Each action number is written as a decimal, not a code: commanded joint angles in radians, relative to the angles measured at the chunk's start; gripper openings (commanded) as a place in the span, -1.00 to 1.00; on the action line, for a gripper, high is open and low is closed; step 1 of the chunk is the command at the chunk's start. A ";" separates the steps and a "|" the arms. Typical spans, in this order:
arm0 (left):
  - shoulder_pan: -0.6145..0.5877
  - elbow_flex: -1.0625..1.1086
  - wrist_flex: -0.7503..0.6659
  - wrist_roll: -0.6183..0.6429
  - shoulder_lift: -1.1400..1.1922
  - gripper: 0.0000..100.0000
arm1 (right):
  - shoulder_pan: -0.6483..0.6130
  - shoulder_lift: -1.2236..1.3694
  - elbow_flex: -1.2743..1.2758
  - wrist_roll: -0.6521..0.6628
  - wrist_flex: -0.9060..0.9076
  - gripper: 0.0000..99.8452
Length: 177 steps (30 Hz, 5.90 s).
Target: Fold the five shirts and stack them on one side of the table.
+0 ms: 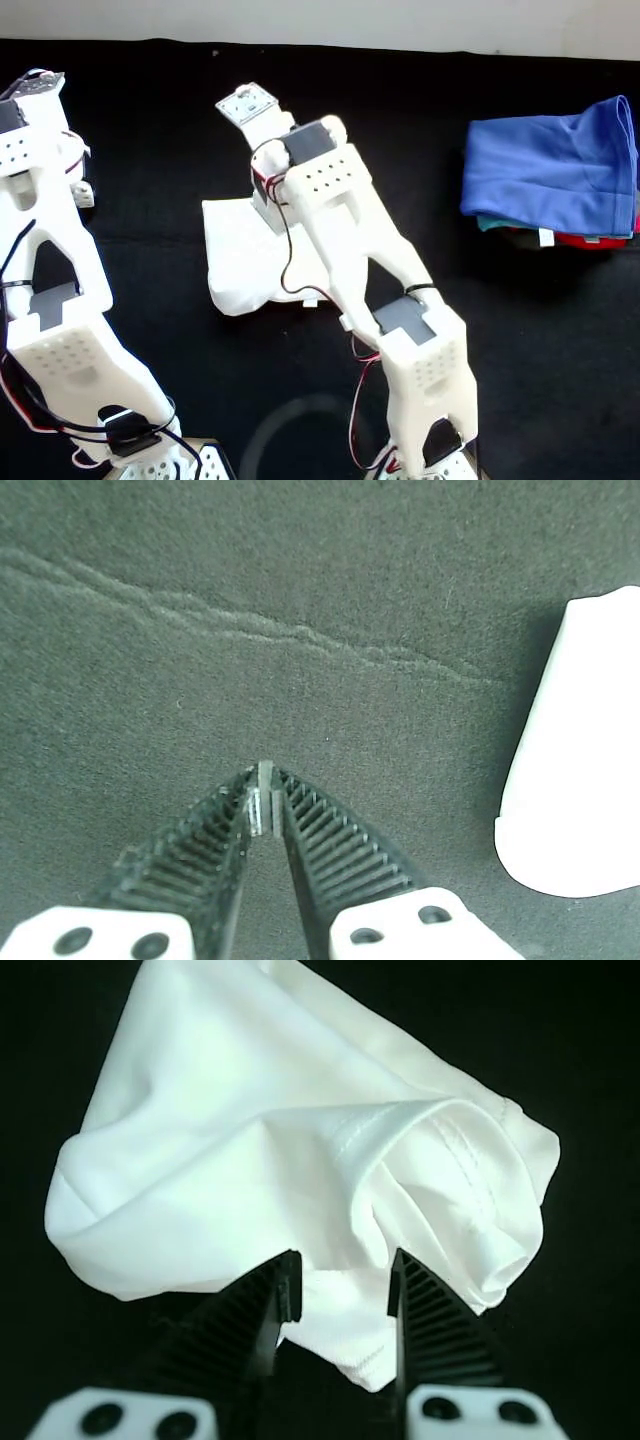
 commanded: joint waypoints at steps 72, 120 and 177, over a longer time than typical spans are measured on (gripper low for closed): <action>-0.002 -0.044 0.003 -0.005 -0.065 -0.98 | 0.174 -0.470 0.581 0.049 -0.305 -0.71; 0.028 -0.038 0.021 -0.008 -0.177 -0.98 | 0.407 -0.380 0.648 0.005 -0.400 -0.99; 0.064 -0.036 0.020 -0.005 -0.176 -0.98 | 0.074 -0.433 0.782 0.029 -0.321 -0.99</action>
